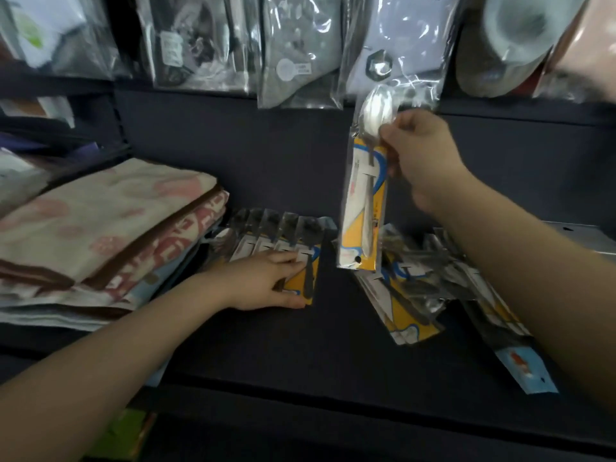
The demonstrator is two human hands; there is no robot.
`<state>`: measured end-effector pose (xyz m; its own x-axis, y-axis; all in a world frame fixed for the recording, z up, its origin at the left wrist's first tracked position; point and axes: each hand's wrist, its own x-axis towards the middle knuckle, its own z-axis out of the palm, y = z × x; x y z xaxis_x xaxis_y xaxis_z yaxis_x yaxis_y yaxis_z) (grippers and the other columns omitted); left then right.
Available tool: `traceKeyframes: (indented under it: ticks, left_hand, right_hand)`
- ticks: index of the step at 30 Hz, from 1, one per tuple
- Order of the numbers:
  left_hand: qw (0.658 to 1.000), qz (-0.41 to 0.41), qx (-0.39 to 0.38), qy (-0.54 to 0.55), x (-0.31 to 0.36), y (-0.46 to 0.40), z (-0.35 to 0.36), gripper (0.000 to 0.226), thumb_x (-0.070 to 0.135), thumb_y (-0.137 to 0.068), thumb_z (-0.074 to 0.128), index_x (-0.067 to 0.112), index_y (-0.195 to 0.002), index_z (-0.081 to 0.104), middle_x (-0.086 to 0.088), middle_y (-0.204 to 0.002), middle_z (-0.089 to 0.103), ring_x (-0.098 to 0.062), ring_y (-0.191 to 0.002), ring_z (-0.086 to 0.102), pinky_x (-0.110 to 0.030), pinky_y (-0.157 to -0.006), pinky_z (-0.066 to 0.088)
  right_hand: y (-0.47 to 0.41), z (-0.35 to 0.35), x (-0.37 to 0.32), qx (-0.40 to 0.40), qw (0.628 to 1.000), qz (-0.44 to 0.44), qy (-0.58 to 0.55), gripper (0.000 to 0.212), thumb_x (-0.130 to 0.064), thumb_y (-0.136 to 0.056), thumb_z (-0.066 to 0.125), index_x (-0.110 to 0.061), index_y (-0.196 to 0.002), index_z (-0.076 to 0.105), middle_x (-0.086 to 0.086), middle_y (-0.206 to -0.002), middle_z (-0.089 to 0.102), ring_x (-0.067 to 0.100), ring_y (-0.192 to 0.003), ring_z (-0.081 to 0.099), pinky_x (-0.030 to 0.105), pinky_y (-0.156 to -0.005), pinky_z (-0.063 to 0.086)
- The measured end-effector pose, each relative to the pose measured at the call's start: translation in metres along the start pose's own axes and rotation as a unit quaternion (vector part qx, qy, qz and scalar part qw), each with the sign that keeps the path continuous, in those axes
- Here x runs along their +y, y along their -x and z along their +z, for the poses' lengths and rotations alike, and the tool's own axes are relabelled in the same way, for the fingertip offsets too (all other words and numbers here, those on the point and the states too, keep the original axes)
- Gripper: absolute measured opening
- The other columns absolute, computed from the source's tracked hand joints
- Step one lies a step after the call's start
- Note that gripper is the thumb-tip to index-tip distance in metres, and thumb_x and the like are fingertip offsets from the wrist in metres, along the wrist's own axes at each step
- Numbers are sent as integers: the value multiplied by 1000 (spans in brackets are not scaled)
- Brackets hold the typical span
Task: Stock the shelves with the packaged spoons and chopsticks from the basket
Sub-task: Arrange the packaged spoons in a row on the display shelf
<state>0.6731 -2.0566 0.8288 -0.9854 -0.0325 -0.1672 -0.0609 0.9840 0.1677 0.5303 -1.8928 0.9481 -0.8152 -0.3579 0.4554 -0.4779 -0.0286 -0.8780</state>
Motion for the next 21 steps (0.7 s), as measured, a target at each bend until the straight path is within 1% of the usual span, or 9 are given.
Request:
traceKeyframes:
  ticks: [2, 5, 7, 9, 11, 13, 16, 19, 21]
  left_hand:
    - [1000, 10, 8, 17, 0, 0, -2, 82, 58, -81, 53, 26, -147, 18, 7, -157, 7, -13, -144, 11, -22, -115, 12]
    - [999, 9, 22, 29, 1, 4, -7, 94, 56, -78, 60, 19, -148, 10, 4, -158, 6, -12, -144, 11, -13, -108, 9]
    - [999, 9, 13, 29, 3, 8, -9, 97, 56, -77, 61, 21, -148, 5, 7, -158, 1, -9, -144, 8, -10, -102, 7]
    - [999, 19, 1, 28, 7, 12, -8, 95, 58, -77, 59, 27, -148, 5, 9, -158, 1, -9, -144, 7, -14, -108, 8]
    - [999, 18, -4, 31, 14, 14, -6, 94, 63, -75, 56, 34, -147, 3, 10, -158, 0, -10, -144, 7, -25, -116, 13]
    - [1000, 15, 5, 21, 20, 13, -4, 91, 68, -74, 52, 39, -146, 3, 8, -158, 0, -13, -144, 6, -29, -116, 14]
    - [999, 30, 23, -32, 33, 14, -4, 89, 73, -74, 44, 39, -146, 5, 4, -158, 1, -15, -145, 0, -29, -115, 10]
    - [997, 33, 26, -67, 45, 15, -3, 89, 77, -72, 40, 38, -146, 8, 5, -158, 6, -16, -144, 6, -32, -115, 15]
    - [997, 24, 12, -76, 50, 14, -1, 92, 80, -70, 38, 38, -146, 7, 6, -158, 8, -18, -143, 13, -34, -113, 22]
  right_hand:
    - [1, 17, 17, -27, 997, 64, 30, 27, -3, -91, 51, -16, -68, 45, 4, -58, 46, 6, -35, 44, 18, -34, 35]
    - [23, 35, 55, -171, 969, 124, 126, 19, -1, -92, 50, -6, -74, 55, 8, -60, 46, 17, -47, 43, 22, -39, 37]
    - [30, 38, 75, -247, 916, 67, 307, 18, -4, -93, 47, 4, -84, 61, 15, -75, 54, 25, -68, 55, 30, -59, 46]
    - [32, 37, 82, -266, 854, 2, 447, 22, -9, -94, 44, 4, -98, 62, 19, -101, 61, 30, -99, 59, 34, -83, 46]
    - [35, 35, 81, -290, 818, -7, 497, 31, -20, -92, 50, -4, -118, 54, 16, -123, 56, 32, -117, 50, 34, -93, 40]
    - [37, 33, 85, -332, 767, -9, 548, 43, -29, -92, 52, -9, -130, 44, 14, -133, 49, 33, -124, 42, 35, -99, 34]
    - [37, 31, 97, -302, 709, -3, 638, 41, -27, -96, 41, -13, -134, 39, 15, -139, 39, 35, -128, 32, 44, -100, 36]
    - [30, 25, 104, -264, 651, 2, 712, 42, -19, -96, 41, -13, -137, 39, 15, -142, 37, 33, -129, 32, 43, -102, 35]
    - [22, 21, 105, -257, 664, 28, 702, 40, -17, -95, 43, -10, -134, 43, 14, -140, 40, 33, -128, 35, 42, -102, 35]
